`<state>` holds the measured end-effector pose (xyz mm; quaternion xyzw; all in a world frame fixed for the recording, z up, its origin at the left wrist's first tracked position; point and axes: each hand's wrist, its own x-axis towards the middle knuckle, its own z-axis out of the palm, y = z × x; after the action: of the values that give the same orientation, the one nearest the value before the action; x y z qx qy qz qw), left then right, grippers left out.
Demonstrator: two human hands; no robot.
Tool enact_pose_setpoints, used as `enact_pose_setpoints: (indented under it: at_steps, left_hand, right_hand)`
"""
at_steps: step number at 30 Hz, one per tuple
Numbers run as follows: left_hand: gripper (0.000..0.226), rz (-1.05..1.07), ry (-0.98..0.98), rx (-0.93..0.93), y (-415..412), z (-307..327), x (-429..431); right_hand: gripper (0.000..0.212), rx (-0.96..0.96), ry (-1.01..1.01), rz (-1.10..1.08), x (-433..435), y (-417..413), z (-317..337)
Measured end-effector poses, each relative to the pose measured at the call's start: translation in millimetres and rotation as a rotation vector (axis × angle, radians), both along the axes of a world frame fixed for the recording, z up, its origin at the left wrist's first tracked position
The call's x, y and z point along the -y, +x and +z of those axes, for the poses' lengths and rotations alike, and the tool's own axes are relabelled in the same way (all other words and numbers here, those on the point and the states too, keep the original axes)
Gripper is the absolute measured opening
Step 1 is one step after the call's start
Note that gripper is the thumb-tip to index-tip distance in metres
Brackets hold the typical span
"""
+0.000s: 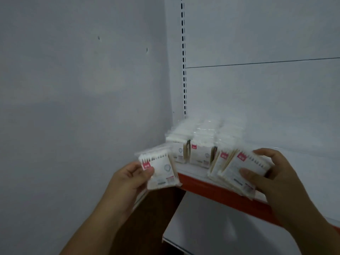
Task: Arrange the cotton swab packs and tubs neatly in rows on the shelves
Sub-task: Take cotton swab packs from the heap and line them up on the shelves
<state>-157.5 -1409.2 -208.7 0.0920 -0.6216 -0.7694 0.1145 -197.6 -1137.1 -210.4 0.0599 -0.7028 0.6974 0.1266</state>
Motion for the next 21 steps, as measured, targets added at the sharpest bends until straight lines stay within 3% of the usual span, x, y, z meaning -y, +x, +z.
enact_pose_setpoints:
  at_steps: [3,6,9,12,17,21]
  left_hand:
    - [0.019,0.056,-0.192,-0.094,-40.6,12.9,23.5]
    - [0.024,-0.029,-0.406,-0.144,-82.2,21.9,30.1]
    - [0.041,-0.185,-0.598,-0.155,-126.4,15.2,29.8]
    - [0.05,-0.208,-0.823,-0.165,-155.6,-6.1,35.2]
    - [0.046,-0.212,-0.993,-0.259,-167.1,-17.4,49.8]
    - [0.06,-0.141,-1.079,-0.418,-162.8,-10.2,52.6]
  right_hand:
    - [0.041,-0.101,0.222,-0.06,28.1,-27.1,8.5]
    - [0.043,-0.161,0.373,-0.054,50.3,-46.8,12.6]
    - [0.044,-0.133,0.526,-0.043,65.6,-63.5,9.4]
    - [0.046,-0.078,0.622,-0.078,73.7,-68.3,-2.7]
    - [0.055,-0.163,0.756,-0.271,80.9,-62.4,-13.3]
    - [0.057,-0.152,0.84,-0.37,87.4,-57.6,-12.1]
